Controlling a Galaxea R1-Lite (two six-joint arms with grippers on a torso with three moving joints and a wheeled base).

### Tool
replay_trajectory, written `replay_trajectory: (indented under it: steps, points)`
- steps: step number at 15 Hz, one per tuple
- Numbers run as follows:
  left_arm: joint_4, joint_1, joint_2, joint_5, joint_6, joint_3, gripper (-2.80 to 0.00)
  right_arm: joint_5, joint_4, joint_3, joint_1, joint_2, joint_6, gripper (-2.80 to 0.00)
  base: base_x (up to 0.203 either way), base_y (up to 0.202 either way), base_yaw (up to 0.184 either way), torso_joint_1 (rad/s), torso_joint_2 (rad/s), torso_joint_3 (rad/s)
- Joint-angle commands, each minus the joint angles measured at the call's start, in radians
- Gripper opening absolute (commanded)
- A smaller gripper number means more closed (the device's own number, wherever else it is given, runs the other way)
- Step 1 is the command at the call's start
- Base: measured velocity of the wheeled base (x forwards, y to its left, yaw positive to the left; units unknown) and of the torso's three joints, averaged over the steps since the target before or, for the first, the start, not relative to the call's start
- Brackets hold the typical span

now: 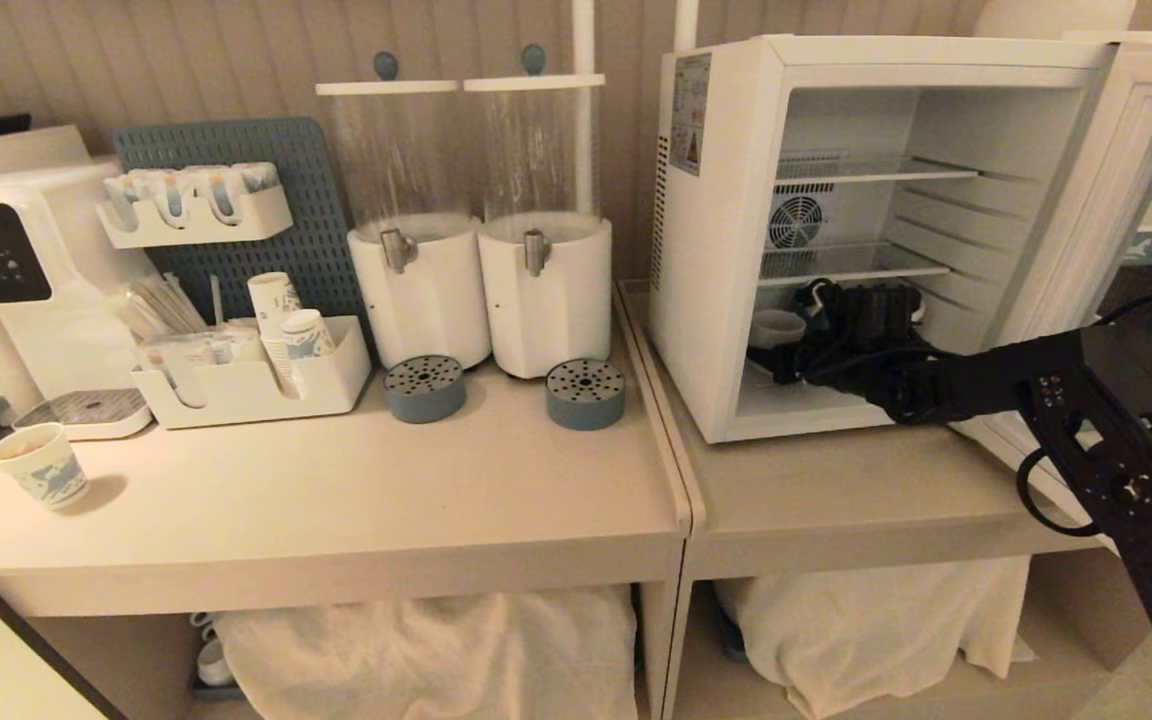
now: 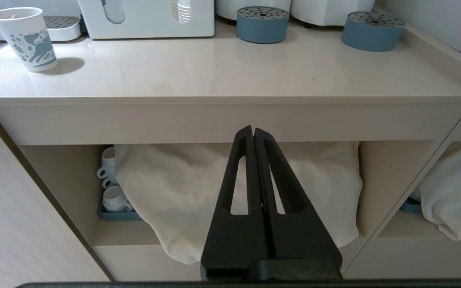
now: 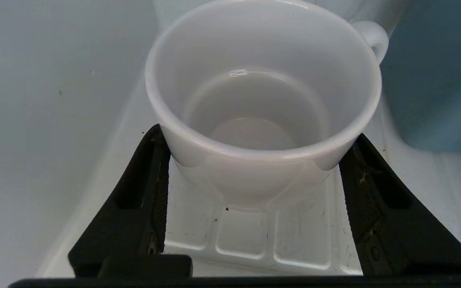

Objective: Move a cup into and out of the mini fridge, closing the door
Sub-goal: Put the ceramic cup in the freezer

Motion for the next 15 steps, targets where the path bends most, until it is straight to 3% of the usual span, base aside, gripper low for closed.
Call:
replay_trajectory:
  steps: [1, 6, 15]
  points:
    - [-0.001, 0.000, 0.001, 0.000, 0.000, 0.000, -2.80, -0.005, 0.003, -0.012, 0.002, 0.031, -0.007, -2.80, 0.000, 0.000, 0.000, 0.000, 0.00, 0.000]
    - [0.000, 0.000, 0.001, 0.000, 0.000, 0.000, -2.80, -0.024, 0.062, -0.093, -0.001, 0.064, -0.017, -2.80, 0.000, 0.000, 0.000, 0.000, 0.00, 0.000]
    - [0.000, 0.000, 0.001, 0.000, 0.000, 0.000, -2.80, -0.025, 0.069, -0.098, -0.001, 0.076, -0.028, -2.80, 0.000, 0.000, 0.000, 0.000, 0.00, 0.000]
